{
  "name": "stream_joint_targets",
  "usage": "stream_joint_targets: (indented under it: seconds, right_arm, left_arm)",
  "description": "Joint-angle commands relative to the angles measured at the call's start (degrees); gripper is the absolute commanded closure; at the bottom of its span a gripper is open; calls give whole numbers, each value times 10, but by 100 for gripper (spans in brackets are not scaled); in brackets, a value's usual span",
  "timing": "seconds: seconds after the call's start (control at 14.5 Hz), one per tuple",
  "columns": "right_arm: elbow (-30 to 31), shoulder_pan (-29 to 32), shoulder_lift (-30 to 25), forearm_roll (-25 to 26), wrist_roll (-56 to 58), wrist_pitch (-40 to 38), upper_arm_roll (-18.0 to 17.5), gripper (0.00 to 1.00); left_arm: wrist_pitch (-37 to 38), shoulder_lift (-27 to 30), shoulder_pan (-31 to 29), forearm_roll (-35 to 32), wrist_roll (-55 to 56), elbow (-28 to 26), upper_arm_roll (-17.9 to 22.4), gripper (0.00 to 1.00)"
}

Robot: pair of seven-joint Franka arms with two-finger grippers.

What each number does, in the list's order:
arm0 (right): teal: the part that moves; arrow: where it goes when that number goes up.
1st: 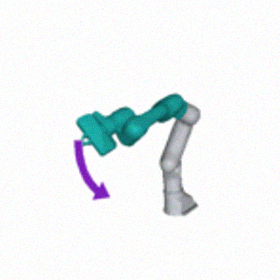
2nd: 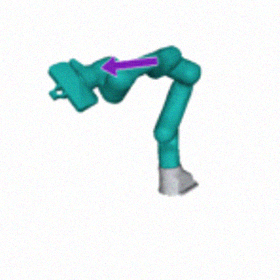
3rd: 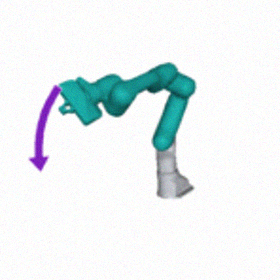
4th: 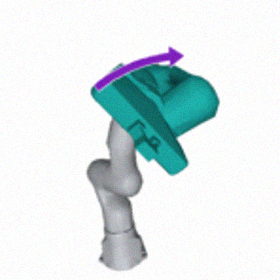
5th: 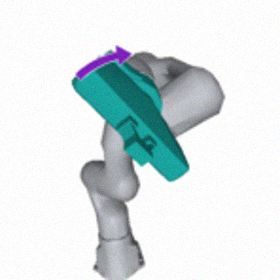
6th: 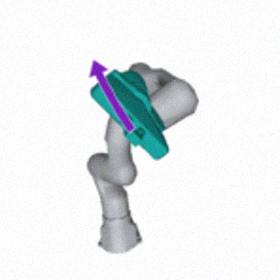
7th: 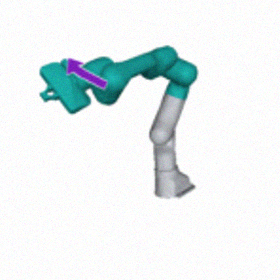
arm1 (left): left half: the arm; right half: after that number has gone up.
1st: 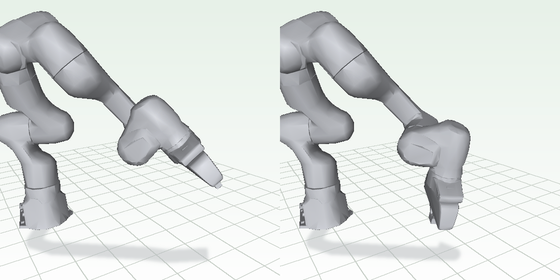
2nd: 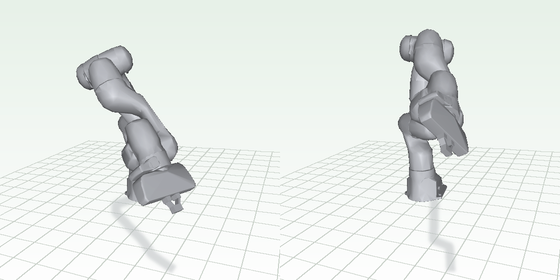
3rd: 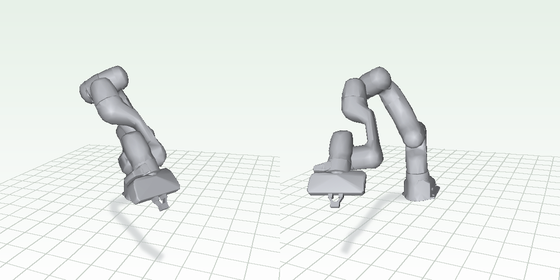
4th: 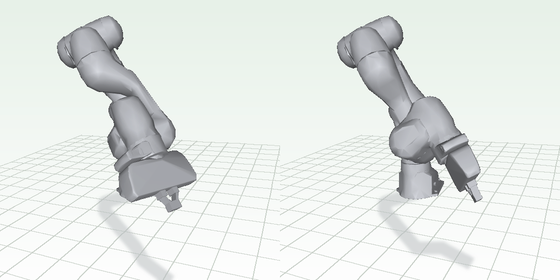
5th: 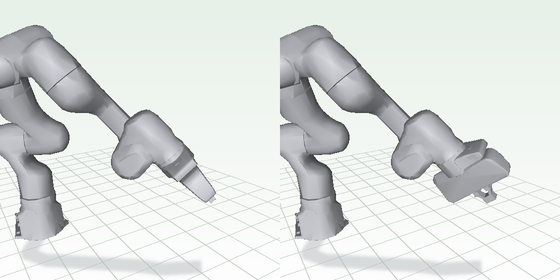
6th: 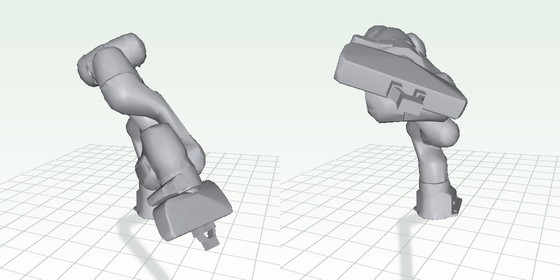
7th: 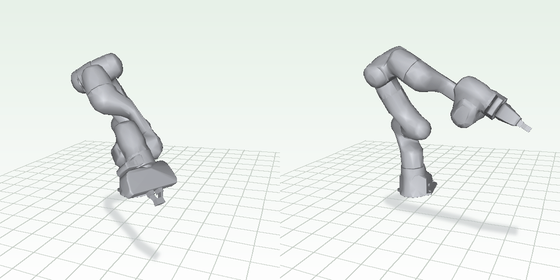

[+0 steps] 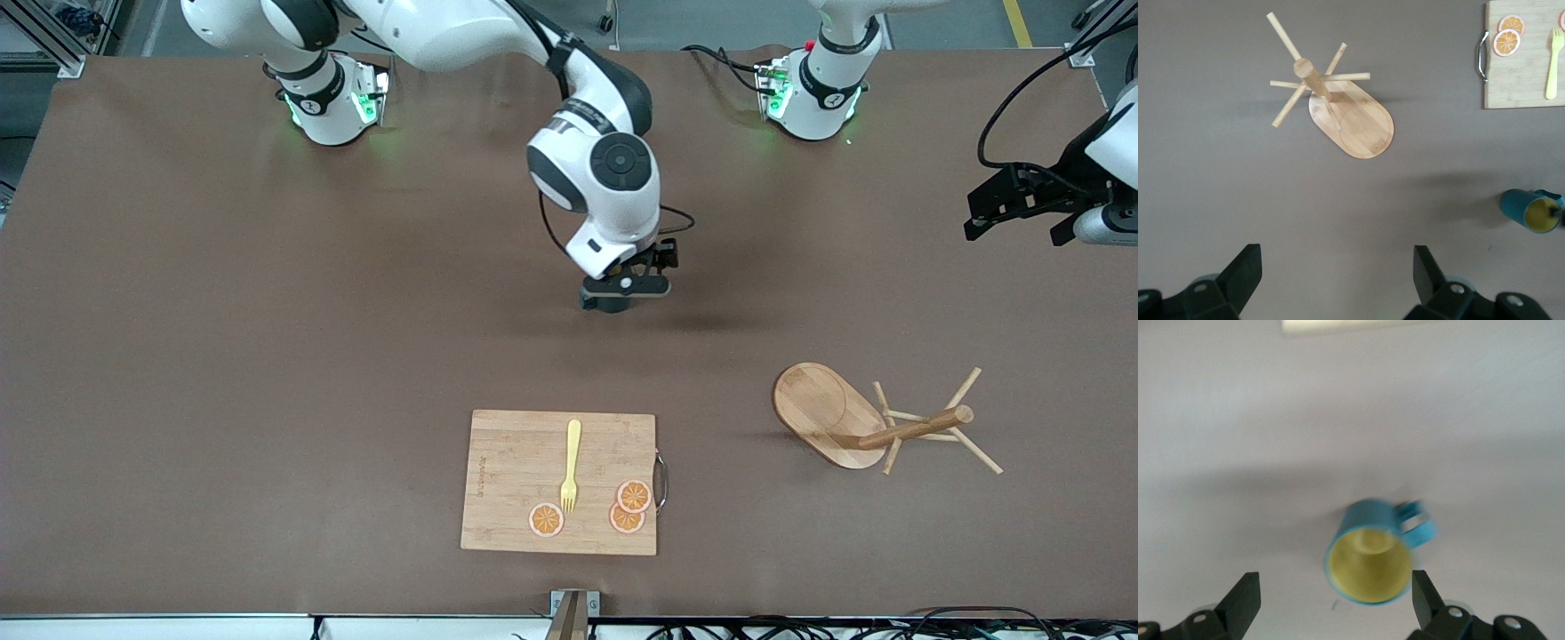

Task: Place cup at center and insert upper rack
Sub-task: 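Set the mug down at center with the right gripper while the left gripper approaches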

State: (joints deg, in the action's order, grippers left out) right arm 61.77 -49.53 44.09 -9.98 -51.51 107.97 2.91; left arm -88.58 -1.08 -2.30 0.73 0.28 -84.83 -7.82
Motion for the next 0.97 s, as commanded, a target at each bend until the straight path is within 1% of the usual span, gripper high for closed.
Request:
stream_joint_targets:
  seconds: [0.0,0.14,0.21,0.35,0.48,0.55,0.62,0.76,0.83,0.9]
  right_arm:
    - [16,104,-91,0,43,-67,-10,0]
    - [16,185,-120,6,145,-103,-8,0]
    - [16,225,-129,9,205,-134,-8,0]
    - [16,293,-136,29,272,-168,3,0]
    - [16,353,-149,53,356,-186,4,0]
    - [16,376,-156,55,398,-199,4,0]
    - [16,398,-161,55,426,-212,4,0]
    - [16,436,-166,55,436,-226,5,0]
    - [16,452,-179,54,438,-231,4,0]
    - [16,470,-193,51,443,-231,3,0]
  left_arm:
    - [4,17,-2,0,18,-1,-33,0]
    - [5,25,-2,1,62,-1,-65,0]
    - [6,26,-2,1,89,-2,-88,0]
    - [9,30,-2,1,174,-3,-140,0]
    - [5,27,-1,-1,259,-3,-197,0]
    - [1,23,0,-5,309,-3,-229,0]
    - [-7,20,2,-8,356,-4,-256,0]
    - [-29,3,5,-16,462,-4,-315,0]
    - [-45,-9,13,-34,509,-4,-340,0]
    - [-57,-25,33,-60,558,-4,-360,0]
